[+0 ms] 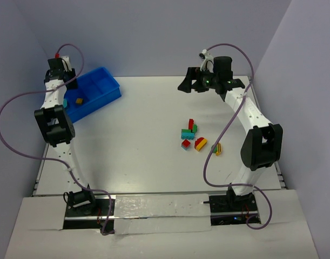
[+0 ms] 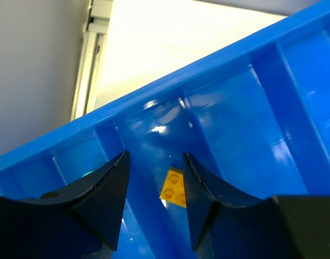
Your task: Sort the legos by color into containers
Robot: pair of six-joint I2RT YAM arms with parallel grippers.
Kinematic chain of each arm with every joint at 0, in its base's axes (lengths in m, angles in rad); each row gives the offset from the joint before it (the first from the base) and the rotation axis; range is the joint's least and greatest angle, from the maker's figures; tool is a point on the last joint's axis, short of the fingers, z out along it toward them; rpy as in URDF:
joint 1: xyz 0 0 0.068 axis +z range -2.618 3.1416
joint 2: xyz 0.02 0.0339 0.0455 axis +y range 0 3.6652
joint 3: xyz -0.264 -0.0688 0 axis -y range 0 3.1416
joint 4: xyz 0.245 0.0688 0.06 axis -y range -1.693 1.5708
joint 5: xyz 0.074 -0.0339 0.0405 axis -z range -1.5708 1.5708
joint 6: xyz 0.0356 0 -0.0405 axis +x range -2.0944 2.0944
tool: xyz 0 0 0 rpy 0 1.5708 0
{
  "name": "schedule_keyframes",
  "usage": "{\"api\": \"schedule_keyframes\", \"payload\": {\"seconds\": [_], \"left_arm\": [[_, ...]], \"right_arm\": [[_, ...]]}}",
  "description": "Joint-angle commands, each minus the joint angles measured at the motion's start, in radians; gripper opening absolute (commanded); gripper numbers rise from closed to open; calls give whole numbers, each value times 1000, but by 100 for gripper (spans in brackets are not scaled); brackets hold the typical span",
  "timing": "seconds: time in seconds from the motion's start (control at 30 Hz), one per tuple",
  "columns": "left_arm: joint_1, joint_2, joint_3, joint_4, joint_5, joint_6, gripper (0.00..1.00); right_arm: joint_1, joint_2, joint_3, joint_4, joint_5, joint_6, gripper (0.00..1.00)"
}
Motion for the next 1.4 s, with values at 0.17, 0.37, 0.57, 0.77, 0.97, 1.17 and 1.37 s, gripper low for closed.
{"api": "schedule_keyframes", "payload": {"seconds": [0.17,0.37,0.57,0.77,0.97,1.17,1.37], "left_arm": [[-6,-290,-76,104,373,1,66],[-61,-427,-139,-19,548,104,72],[-191,-609,-392,-1,544,194,75],[-283,-714,-554,83,458,154,75],[-307,-730,-580,107,378,125,75],[-307,-735,-576,99,351,132,75],[-307,-738,-563,88,323,148,75]], "right_arm": [[35,-82,-56,-59,51,-174,93],[78,-94,-73,-204,90,-388,87],[114,-13,-40,-388,257,-490,75],[110,53,-40,-428,359,-372,72],[110,111,-56,-416,408,-201,69],[104,180,-10,-403,441,-125,59],[87,256,33,-403,490,-64,59]]}}
